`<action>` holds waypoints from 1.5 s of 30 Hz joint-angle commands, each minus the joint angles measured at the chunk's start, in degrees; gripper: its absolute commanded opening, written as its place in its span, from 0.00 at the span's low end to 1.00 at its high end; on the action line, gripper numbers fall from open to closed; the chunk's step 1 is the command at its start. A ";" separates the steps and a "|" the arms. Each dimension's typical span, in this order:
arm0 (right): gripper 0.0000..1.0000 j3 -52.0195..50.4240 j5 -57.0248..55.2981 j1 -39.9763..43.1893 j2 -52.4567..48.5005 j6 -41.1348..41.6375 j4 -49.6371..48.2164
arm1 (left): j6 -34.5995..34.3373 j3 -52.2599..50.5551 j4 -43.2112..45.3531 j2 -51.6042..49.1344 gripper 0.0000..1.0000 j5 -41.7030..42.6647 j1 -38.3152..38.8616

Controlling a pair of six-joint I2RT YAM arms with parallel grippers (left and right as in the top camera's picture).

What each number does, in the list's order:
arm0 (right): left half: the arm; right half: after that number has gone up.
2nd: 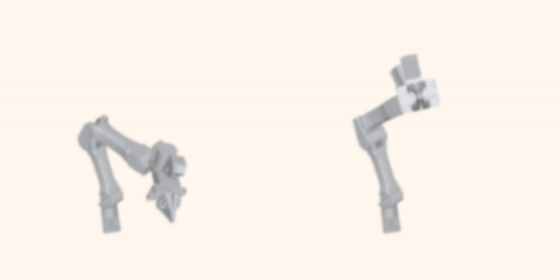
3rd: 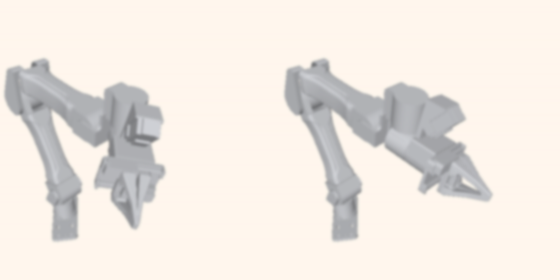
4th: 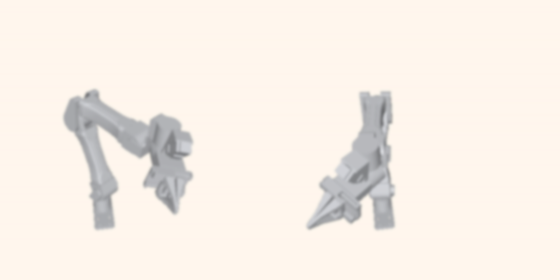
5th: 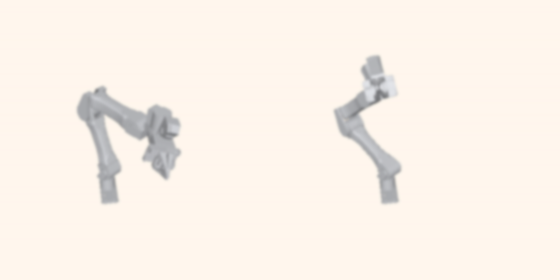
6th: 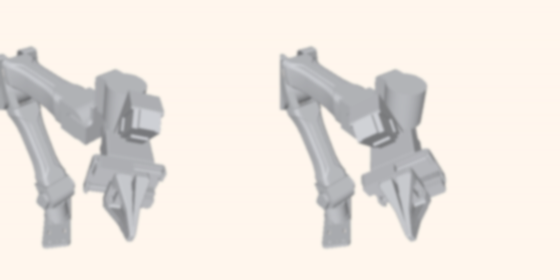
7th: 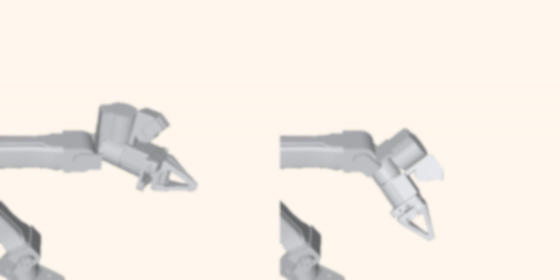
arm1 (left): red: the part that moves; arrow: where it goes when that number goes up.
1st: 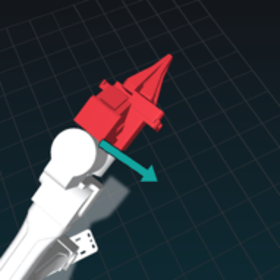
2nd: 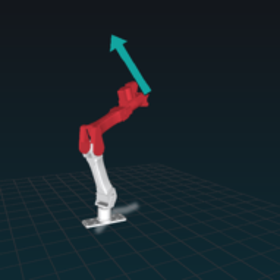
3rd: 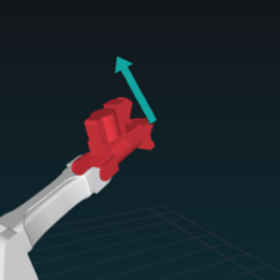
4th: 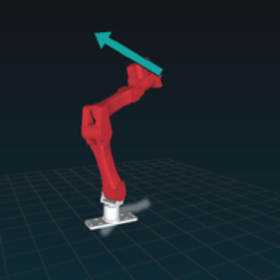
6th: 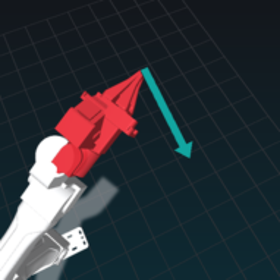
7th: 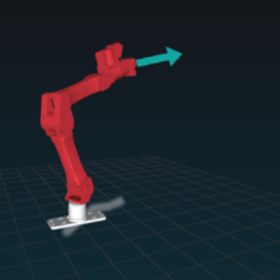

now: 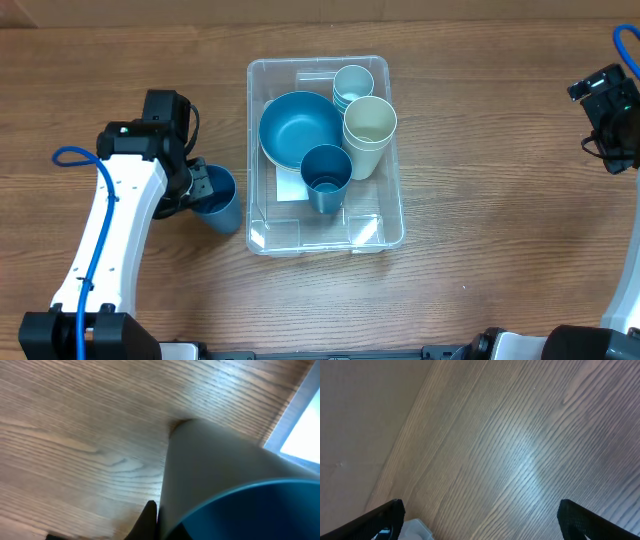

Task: Pack container

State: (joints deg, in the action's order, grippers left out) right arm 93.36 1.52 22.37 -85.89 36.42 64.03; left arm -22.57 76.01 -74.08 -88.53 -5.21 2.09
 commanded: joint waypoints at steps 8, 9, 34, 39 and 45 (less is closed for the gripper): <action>1.00 0.57 -0.17 -0.13 0.24 0.28 -0.24 | 10.86 41.90 -17.20 0.28 0.04 4.44 12.13; 1.00 0.57 -0.17 -0.13 0.24 0.28 -0.24 | 10.86 43.21 -16.94 0.28 0.04 4.39 15.67; 1.00 0.57 -0.17 -0.13 0.24 0.28 -0.24 | 6.75 46.40 -14.49 -10.97 1.00 -5.42 23.21; 1.00 0.57 -0.17 -0.13 0.24 0.28 -0.24 | 0.85 55.25 -22.60 -10.60 1.00 -14.73 11.32; 1.00 0.57 -0.17 -0.13 0.24 0.28 -0.24 | -1.92 55.34 -22.71 -10.21 1.00 -9.77 -1.22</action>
State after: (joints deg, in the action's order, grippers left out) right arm 93.36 1.54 22.35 -85.89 36.42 64.07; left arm -22.39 130.08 -96.53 -99.66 -16.10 3.60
